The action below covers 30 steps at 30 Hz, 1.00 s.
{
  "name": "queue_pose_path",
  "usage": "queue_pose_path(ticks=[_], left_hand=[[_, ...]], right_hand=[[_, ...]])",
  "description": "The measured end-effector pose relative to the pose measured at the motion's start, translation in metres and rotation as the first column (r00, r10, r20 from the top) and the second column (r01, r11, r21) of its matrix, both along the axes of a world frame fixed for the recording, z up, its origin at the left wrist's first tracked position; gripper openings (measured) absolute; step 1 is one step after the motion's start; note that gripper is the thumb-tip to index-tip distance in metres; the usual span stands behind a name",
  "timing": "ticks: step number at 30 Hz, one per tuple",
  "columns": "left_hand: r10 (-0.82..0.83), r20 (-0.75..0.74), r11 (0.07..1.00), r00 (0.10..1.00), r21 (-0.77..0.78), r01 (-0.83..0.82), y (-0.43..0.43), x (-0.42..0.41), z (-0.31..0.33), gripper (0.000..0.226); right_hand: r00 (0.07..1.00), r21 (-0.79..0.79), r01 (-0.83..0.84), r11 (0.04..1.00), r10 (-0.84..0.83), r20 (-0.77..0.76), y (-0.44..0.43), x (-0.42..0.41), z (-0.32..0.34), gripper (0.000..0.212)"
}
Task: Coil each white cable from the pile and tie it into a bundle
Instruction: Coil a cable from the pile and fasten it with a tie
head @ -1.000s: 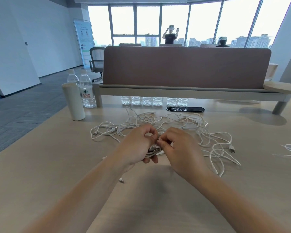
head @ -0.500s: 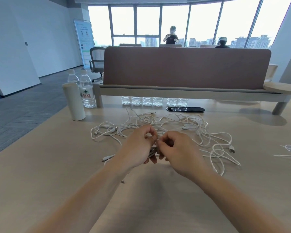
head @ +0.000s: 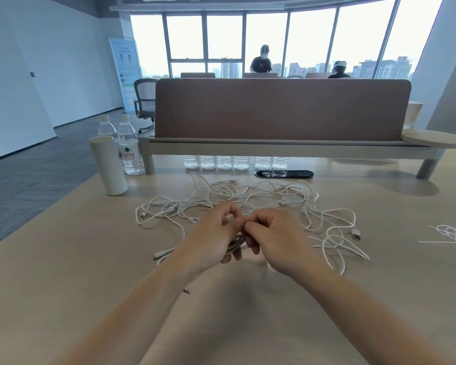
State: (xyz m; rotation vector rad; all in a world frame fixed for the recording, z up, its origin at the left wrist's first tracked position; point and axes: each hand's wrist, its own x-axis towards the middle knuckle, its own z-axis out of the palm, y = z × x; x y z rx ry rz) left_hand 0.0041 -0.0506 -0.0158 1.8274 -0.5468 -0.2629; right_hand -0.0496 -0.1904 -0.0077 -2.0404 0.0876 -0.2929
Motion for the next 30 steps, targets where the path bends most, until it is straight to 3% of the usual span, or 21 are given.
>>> queue_pose_path(ticks=[9, 17, 23, 30], left_hand=[[0.092, 0.061, 0.994, 0.994, -0.062, -0.089, -0.009, -0.002, -0.001, 0.021], [0.088, 0.219, 0.988, 0.972, 0.107, -0.113, -0.009, 0.001, -0.01, 0.025], [0.116, 0.309, 0.97, 0.944, 0.171, -0.175, -0.008, -0.002, -0.01, 0.024], [0.147, 0.397, 0.958, 0.906, 0.169, -0.23, -0.008, -0.003, -0.011, 0.022]], right_hand=[[0.999, 0.005, 0.01, 1.0, -0.011, 0.053, 0.002, 0.002, -0.002, 0.021], [0.995, -0.026, -0.06, 0.998, 0.058, -0.084, 0.002, 0.006, 0.0, 0.025], [0.998, 0.071, -0.051, 0.996, 0.054, -0.044, 0.0, 0.009, -0.007, 0.021], [0.999, 0.002, -0.041, 0.999, 0.041, -0.022, -0.004, 0.013, -0.008, 0.019]])
